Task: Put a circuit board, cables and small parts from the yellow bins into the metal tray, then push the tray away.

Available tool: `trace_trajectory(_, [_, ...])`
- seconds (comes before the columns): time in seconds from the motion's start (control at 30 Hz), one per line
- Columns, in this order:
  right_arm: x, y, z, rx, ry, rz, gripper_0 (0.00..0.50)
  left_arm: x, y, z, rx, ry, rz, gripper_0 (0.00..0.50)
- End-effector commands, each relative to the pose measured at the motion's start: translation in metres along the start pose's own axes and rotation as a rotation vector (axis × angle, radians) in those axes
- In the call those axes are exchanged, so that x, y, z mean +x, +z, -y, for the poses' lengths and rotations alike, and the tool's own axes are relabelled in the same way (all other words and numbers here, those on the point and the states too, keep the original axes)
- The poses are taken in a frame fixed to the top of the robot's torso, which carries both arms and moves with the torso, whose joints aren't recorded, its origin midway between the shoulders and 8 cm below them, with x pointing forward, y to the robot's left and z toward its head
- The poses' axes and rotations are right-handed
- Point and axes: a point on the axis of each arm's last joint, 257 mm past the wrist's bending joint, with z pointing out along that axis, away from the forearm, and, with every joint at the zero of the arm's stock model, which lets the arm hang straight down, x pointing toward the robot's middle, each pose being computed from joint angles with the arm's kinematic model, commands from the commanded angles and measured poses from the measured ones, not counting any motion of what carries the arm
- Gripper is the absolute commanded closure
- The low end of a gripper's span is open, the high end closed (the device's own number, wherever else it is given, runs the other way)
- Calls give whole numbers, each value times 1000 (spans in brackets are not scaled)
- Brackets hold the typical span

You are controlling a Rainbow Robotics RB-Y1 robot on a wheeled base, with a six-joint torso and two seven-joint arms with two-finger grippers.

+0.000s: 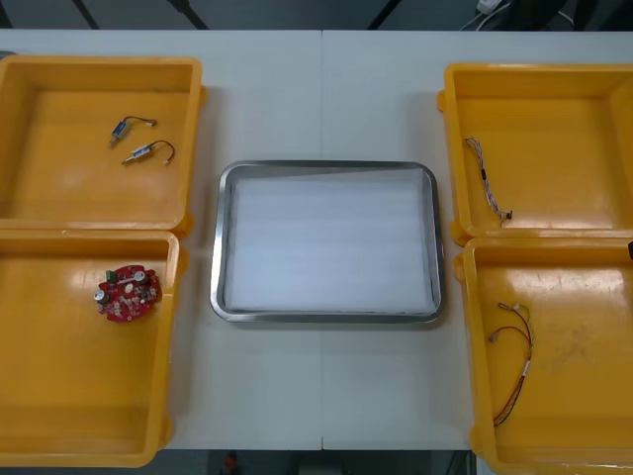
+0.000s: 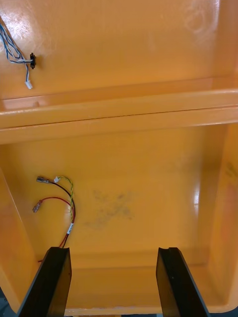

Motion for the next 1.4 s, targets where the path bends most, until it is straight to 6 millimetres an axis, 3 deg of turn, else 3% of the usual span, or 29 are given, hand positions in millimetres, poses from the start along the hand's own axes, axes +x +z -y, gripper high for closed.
trace_trajectory(0.03, [-4,-16,12,35,24,29,0,-7,-13,-13,-55,-24,29,0])
trace_trajectory(1.4, [-4,-16,12,35,24,29,0,-7,-13,-13,-55,-24,29,0])
